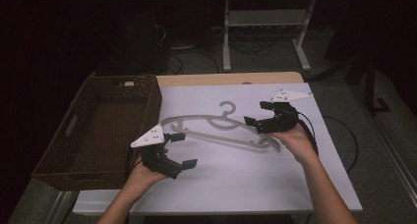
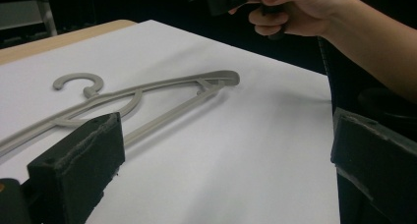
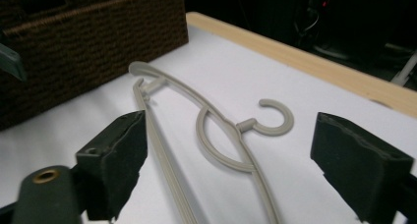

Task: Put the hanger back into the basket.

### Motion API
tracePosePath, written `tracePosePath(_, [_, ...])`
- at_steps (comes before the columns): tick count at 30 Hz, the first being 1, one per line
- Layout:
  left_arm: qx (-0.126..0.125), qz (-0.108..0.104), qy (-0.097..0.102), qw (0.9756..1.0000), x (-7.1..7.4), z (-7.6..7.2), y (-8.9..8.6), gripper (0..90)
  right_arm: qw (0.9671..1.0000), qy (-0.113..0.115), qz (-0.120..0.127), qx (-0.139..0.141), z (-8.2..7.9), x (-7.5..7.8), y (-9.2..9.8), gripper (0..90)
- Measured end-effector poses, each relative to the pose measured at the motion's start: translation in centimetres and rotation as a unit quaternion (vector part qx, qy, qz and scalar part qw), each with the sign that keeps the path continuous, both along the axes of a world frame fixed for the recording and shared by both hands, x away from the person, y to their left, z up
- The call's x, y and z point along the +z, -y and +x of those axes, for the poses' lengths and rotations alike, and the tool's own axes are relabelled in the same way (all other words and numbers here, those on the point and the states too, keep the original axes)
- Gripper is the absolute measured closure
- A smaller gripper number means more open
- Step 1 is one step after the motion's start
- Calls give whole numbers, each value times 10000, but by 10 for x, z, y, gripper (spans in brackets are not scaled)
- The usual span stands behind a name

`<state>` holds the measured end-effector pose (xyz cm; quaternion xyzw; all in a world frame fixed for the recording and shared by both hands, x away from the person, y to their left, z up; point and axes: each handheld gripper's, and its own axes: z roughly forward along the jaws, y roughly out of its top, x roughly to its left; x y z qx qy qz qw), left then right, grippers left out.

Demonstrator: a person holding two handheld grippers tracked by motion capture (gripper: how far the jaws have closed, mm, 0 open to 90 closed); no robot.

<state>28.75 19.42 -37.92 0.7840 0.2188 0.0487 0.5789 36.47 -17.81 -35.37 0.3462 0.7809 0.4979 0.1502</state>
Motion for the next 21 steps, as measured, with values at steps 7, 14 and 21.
tracePosePath(7, [-9,-5,-18,10000,0,0,0,0,9989,-348,-295,51,18,-16,-14,317])
tracePosePath(14, [-38,-14,-55,10000,-1,0,-1,0,9955,-582,-735,124,33,-35,-26,463])
tracePosePath(21, [-83,0,-64,9999,-2,1,0,0,9884,-881,-1229,119,54,-60,-25,581])
